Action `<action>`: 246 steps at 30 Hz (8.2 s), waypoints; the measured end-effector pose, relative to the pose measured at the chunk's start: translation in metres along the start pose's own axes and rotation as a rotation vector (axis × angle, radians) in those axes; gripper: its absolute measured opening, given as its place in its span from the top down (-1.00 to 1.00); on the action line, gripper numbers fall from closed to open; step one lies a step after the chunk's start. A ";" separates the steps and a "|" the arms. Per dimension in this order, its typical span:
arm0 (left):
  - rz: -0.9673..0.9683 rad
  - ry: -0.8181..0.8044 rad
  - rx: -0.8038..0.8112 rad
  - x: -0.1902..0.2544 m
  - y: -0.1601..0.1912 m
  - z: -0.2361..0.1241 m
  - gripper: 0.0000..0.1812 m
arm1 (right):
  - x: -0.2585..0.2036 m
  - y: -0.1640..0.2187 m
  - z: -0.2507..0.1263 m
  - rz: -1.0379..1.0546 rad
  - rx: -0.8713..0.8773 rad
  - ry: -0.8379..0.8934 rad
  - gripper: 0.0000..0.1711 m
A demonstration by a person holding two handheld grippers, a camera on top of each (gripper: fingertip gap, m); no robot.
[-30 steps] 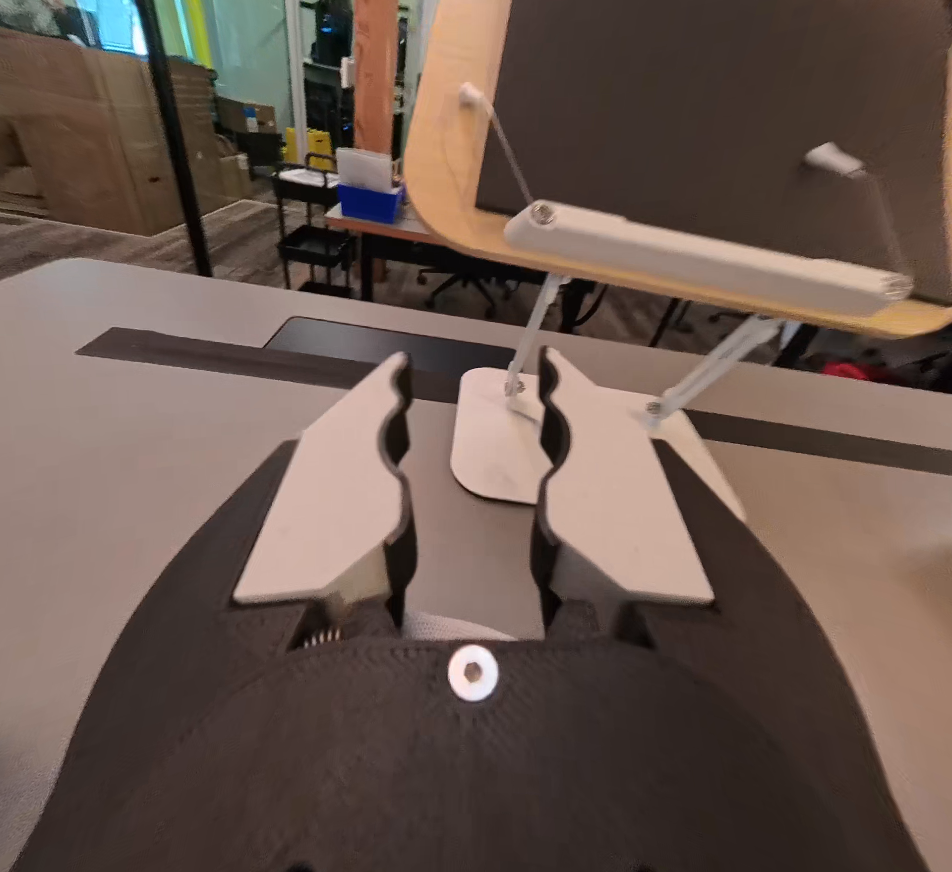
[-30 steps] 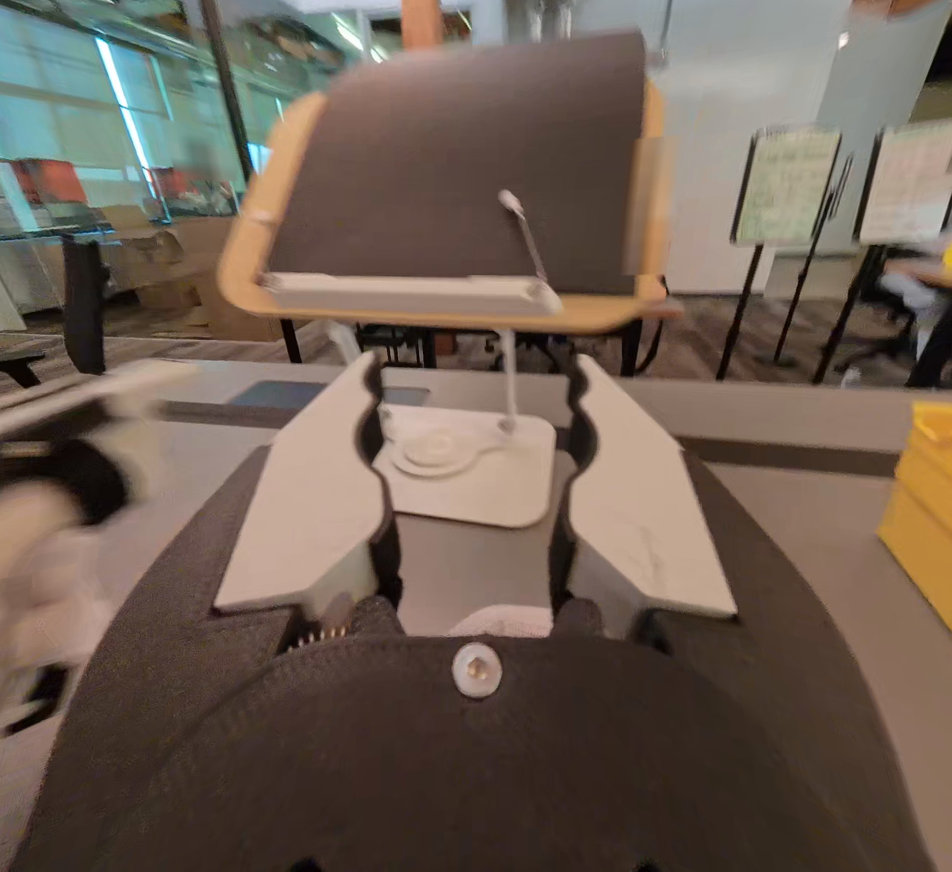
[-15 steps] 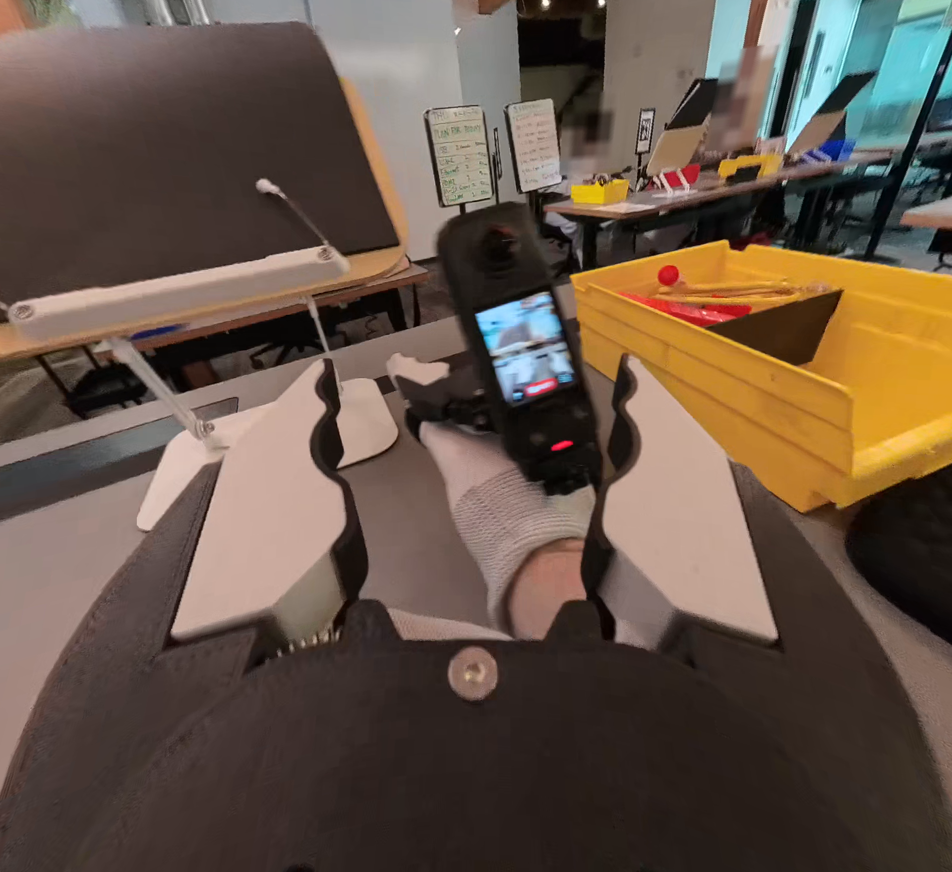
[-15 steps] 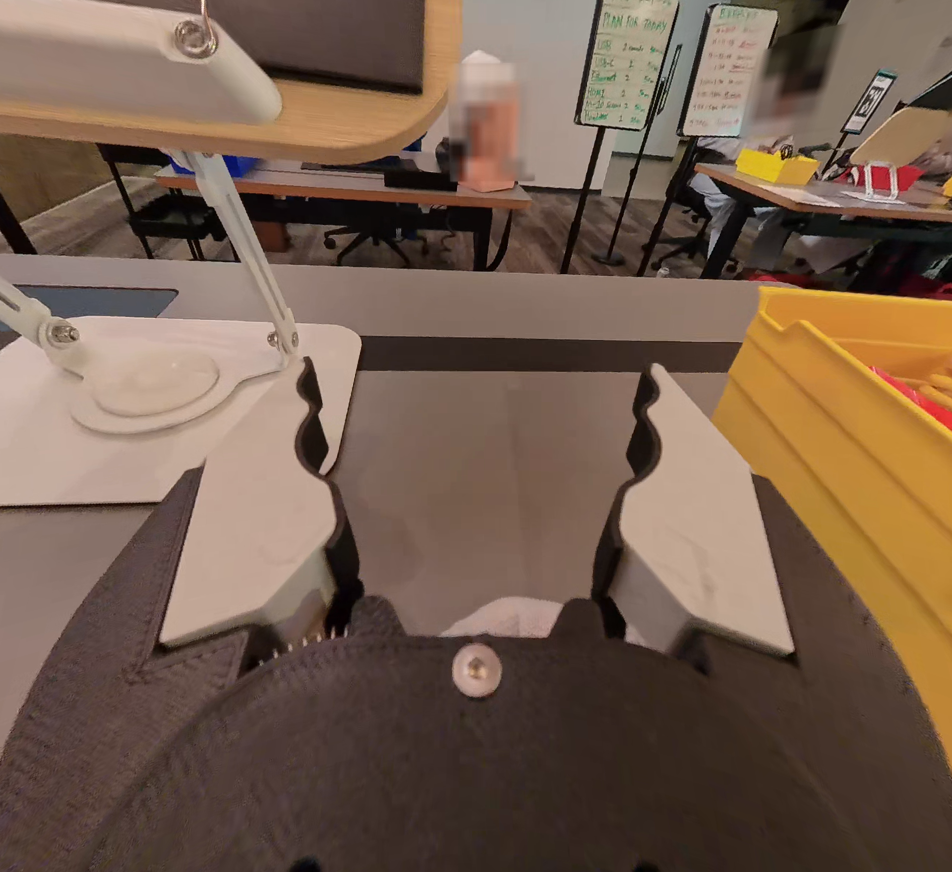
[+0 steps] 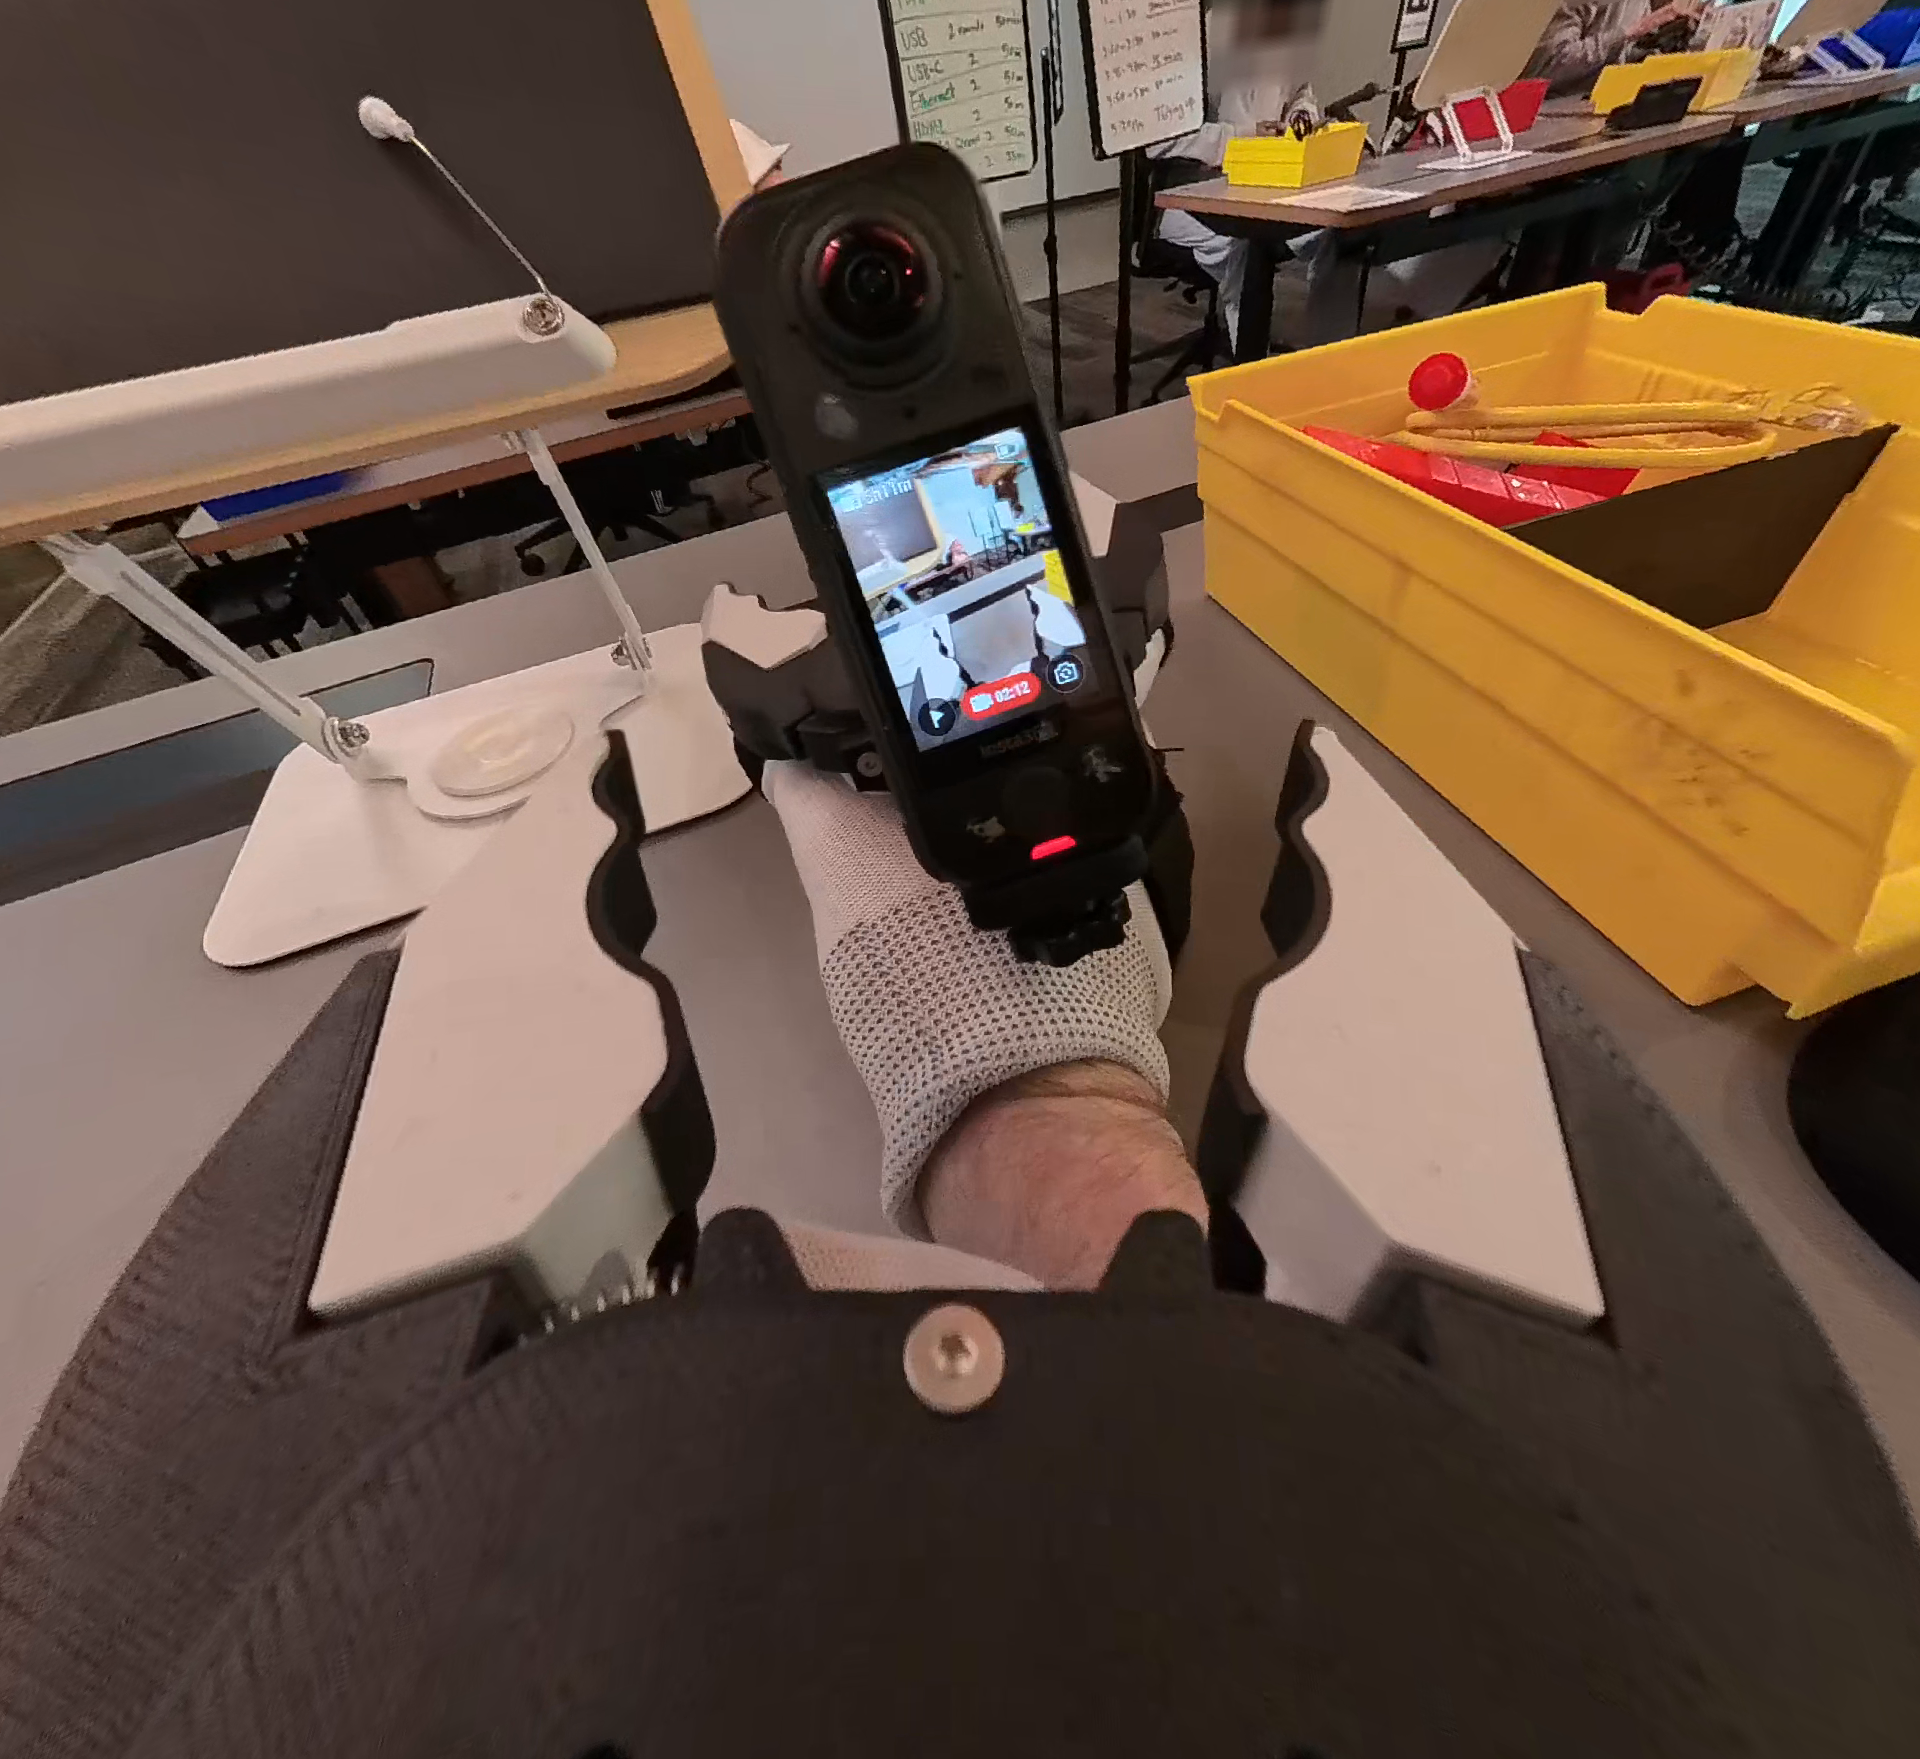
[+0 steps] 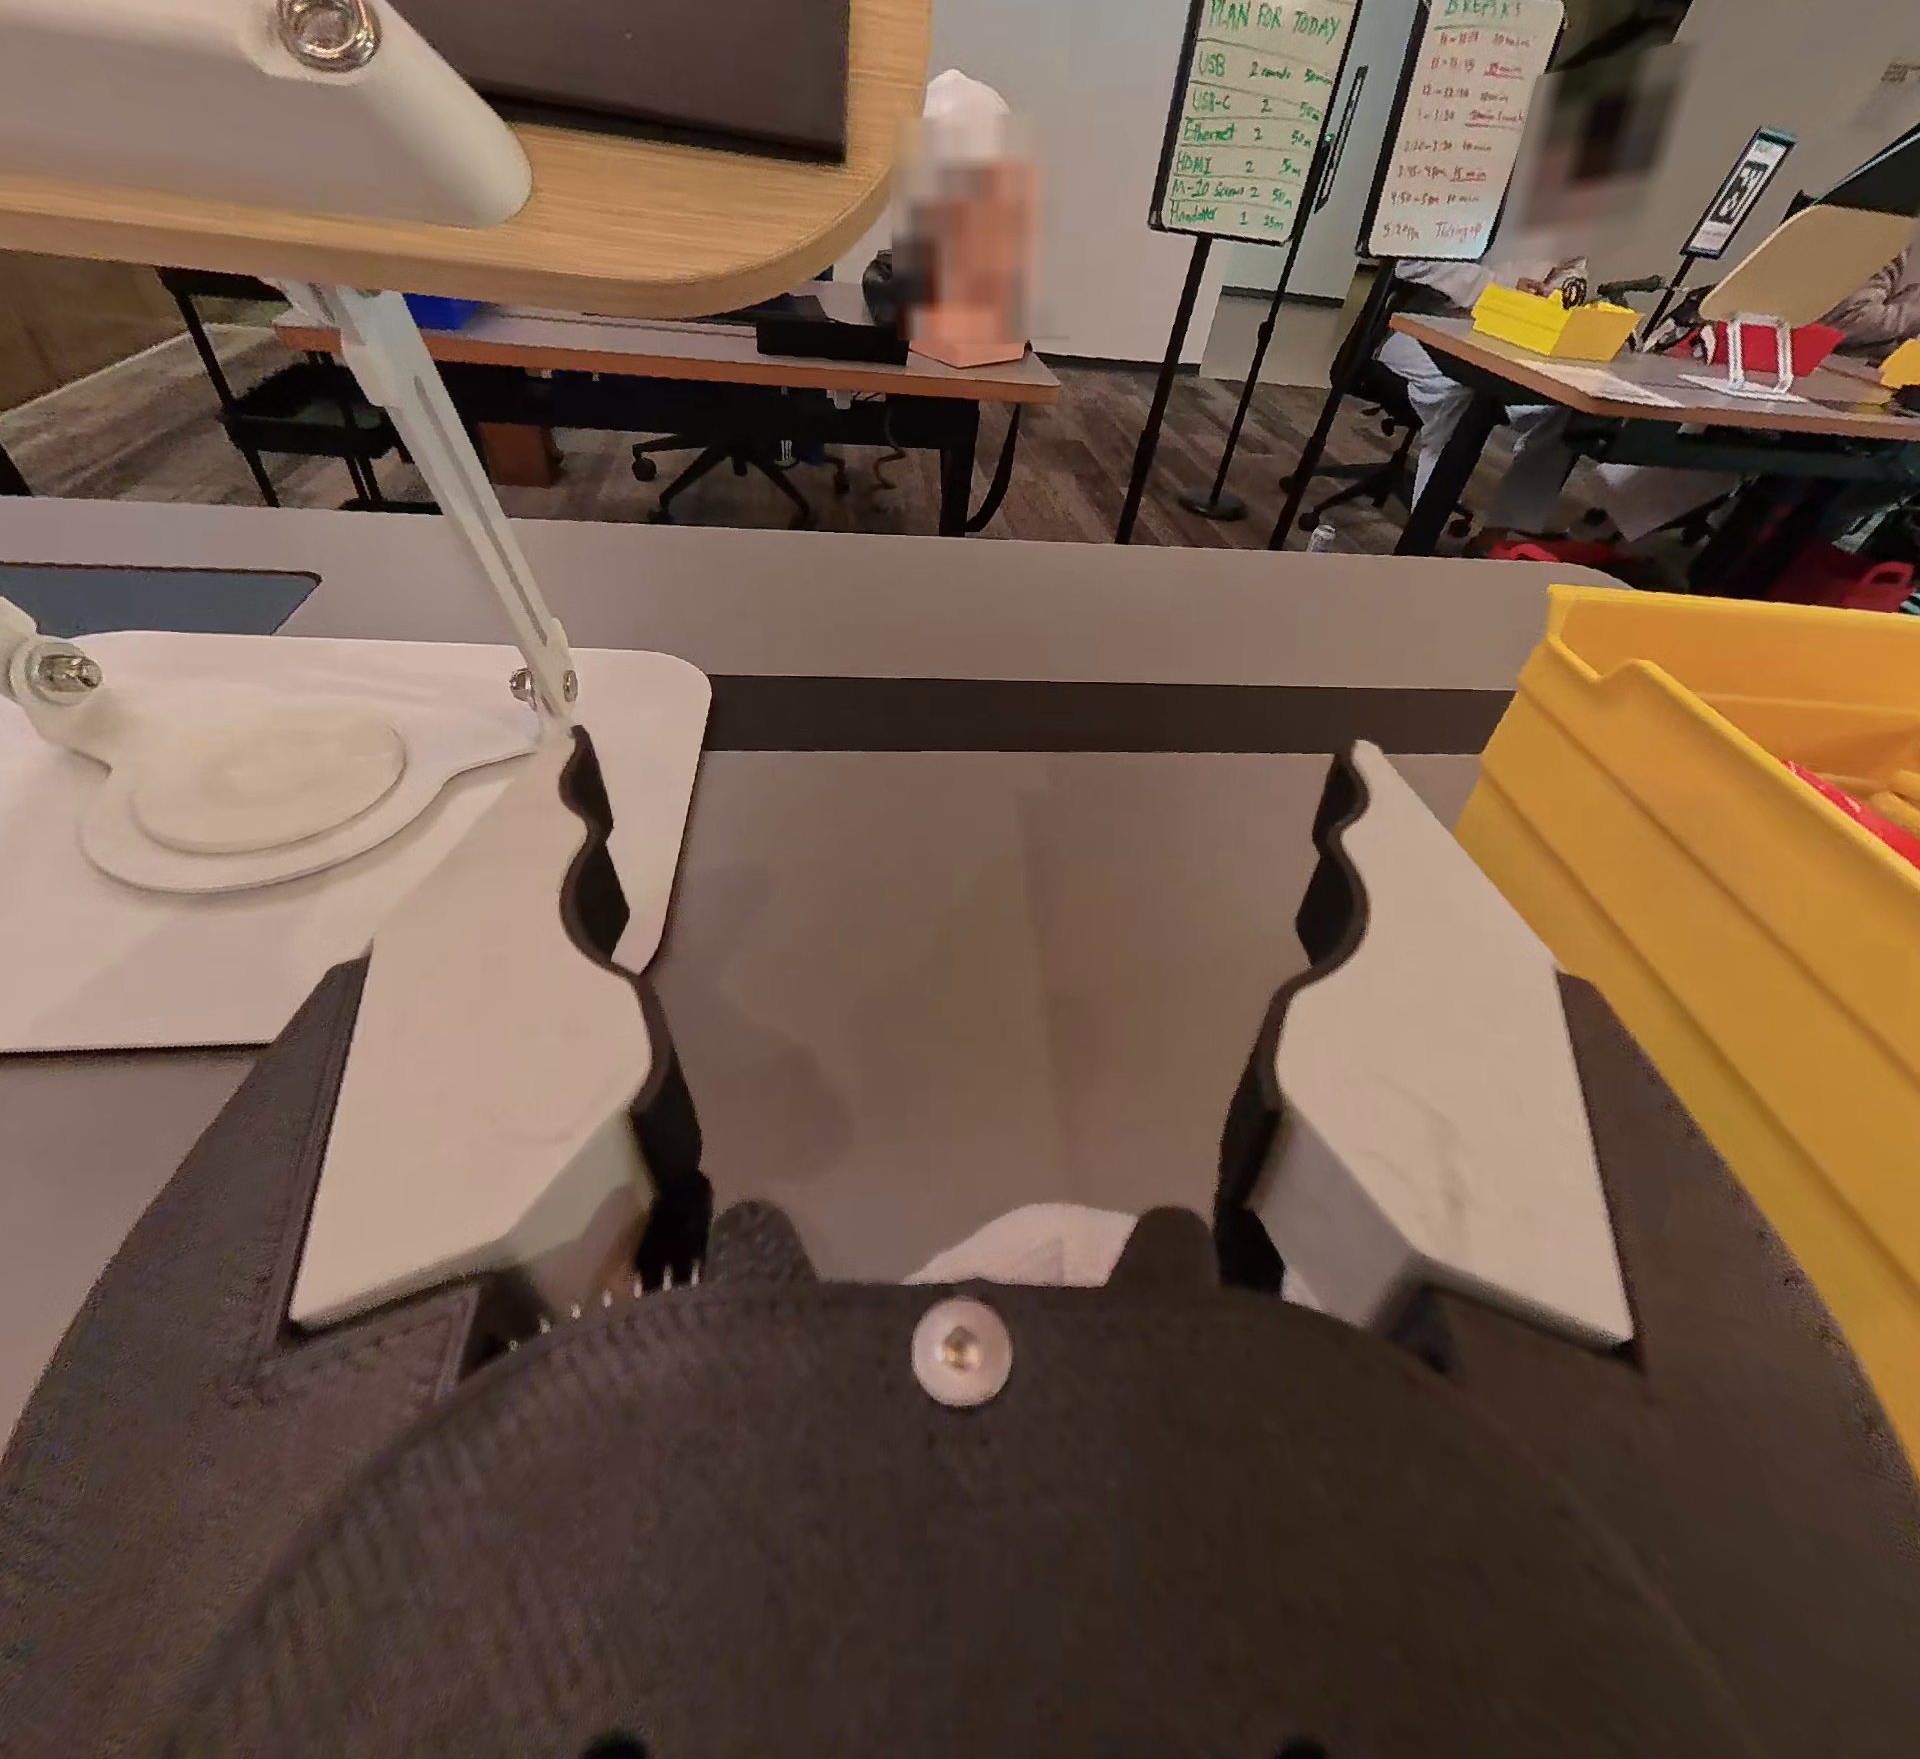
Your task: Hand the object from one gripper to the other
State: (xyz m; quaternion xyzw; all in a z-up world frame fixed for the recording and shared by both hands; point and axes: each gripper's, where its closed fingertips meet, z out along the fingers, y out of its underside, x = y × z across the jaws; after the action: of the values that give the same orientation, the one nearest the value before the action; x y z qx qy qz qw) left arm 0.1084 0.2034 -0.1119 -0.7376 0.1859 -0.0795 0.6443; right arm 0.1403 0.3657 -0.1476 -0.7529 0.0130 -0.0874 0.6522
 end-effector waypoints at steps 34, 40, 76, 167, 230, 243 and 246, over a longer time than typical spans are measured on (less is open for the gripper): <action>0.064 0.073 0.312 -0.108 -0.054 -0.045 0.81 | -0.067 0.012 -0.035 -0.148 -0.049 -0.400 0.91; 0.059 -0.050 0.093 -0.175 0.004 -0.004 1.00 | -0.081 0.004 -0.049 -0.281 -0.034 -0.420 1.00; 0.108 -0.038 -0.121 -0.164 0.049 0.019 1.00 | -0.149 -0.009 -0.107 -0.486 0.041 -0.473 1.00; 0.358 0.219 0.073 -0.161 -0.004 -0.002 0.43 | 0.359 0.137 -0.261 -0.144 -0.273 -0.134 -0.87; 0.426 0.233 0.000 -0.151 0.051 0.022 0.36 | 0.375 0.174 -0.249 -0.094 -0.552 -0.129 -0.82; 0.399 0.226 -0.008 -0.154 0.069 0.026 0.36 | 0.374 0.189 -0.246 -0.094 -0.553 -0.129 -0.79; 0.398 0.227 -0.008 -0.154 0.073 0.027 0.36 | 0.374 0.193 -0.246 -0.092 -0.553 -0.127 -0.79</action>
State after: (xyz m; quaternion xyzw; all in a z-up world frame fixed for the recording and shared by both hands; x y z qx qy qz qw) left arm -0.0357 0.2784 -0.1692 -0.6752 0.3993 -0.0325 0.6193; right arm 0.4903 0.0461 -0.2620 -0.9059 -0.0390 -0.0626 0.4171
